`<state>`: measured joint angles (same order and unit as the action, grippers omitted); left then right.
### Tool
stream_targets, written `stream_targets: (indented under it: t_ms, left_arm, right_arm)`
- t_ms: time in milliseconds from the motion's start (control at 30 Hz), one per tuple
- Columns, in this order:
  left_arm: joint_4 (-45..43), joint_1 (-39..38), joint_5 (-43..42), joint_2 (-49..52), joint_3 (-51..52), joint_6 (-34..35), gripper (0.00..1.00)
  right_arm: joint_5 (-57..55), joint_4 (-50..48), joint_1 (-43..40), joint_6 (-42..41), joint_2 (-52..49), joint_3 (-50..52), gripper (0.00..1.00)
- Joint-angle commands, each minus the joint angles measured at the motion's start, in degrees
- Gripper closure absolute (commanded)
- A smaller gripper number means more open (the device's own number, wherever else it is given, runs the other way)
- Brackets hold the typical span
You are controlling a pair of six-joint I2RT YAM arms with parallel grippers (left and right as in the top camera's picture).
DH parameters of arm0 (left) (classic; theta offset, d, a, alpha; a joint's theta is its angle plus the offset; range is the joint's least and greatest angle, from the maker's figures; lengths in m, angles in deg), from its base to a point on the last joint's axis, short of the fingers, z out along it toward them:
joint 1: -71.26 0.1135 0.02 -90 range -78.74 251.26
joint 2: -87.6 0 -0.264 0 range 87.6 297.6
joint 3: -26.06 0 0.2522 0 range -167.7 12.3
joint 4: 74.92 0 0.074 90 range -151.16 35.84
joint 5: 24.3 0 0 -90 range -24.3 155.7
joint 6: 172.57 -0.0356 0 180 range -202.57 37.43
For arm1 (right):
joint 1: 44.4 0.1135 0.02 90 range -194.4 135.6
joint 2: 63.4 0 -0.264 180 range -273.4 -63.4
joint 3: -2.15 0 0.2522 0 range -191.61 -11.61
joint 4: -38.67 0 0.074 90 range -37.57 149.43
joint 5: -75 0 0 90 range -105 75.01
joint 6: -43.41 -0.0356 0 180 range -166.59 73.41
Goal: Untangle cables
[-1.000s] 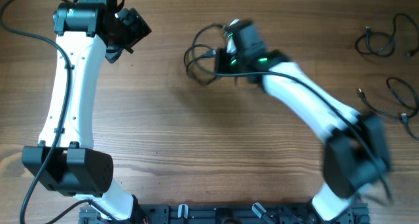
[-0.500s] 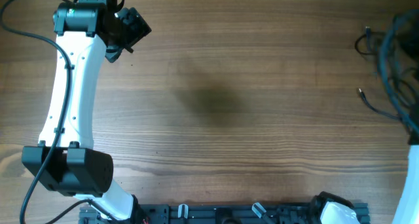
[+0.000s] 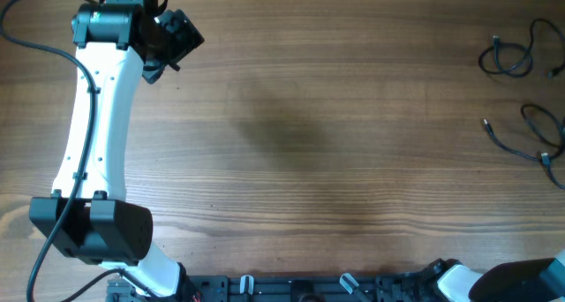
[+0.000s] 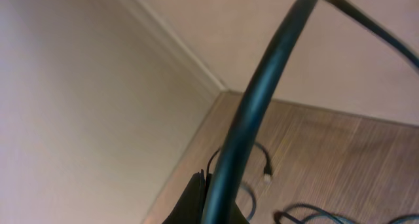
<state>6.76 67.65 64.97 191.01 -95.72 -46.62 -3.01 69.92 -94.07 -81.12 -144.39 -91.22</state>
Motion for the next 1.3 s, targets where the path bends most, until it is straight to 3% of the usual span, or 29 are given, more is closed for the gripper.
stream_targets:
  t_ms: [0,133,333,500,800,900,967,1067,1100,1267]
  left_arm:
    - [-0.7,-0.68,-0.24,0.66,0.57,0.5,0.2]
    - [-0.92,-1.11,-0.26,0.66,0.57,0.52,0.2]
    - [-1.95,-1.42,-0.26,0.66,0.57,0.52,0.2]
    - [-3.04,-1.42,-0.5,0.66,0.57,0.55,0.2]
    - [-2.97,-1.79,-1.14,0.66,0.57,0.52,0.2]
    - [-3.08,-1.9,-1.14,0.66,0.57,0.52,0.19]
    - [-3.02,-1.99,-1.14,0.66,0.57,0.52,0.2]
    - [-3.02,-2.6,-1.11,0.66,0.57,0.48,0.2]
    - [-3.02,-2.73,-1.11,0.66,0.57,0.48,0.2]
    - [-3.19,-2.71,-1.11,0.66,0.57,0.48,0.19]
  right_arm:
    - [-2.71,-0.13,-1.42,-0.42,1.05,-3.26,0.96]
    - [-13.7,0.42,-0.24,3.82,-3.17,-3.26,0.96]
    - [-9.86,-17.44,2.36,5.9,-15.8,-3.54,0.96]
    - [-18.53,-20.02,7.06,10.73,-15.89,-7.76,0.96]
    - [-20.87,-3.5,9.01,13.09,-23.67,-7.69,0.92]
    - [-10.36,-0.7,9.03,11.13,-26.01,-7.69,0.9]
    - [-1.79,-0.07,9.11,10.14,-26.97,-7.69,0.78]
    - [3.39,0.66,9.33,10.1,-27.39,-7.69,0.11]
    - [4.26,1.09,9.33,9.86,-27.39,-7.69,0.0]
    - [12.57,4.92,9.33,8.48,-25.97,-7.72,0.0]
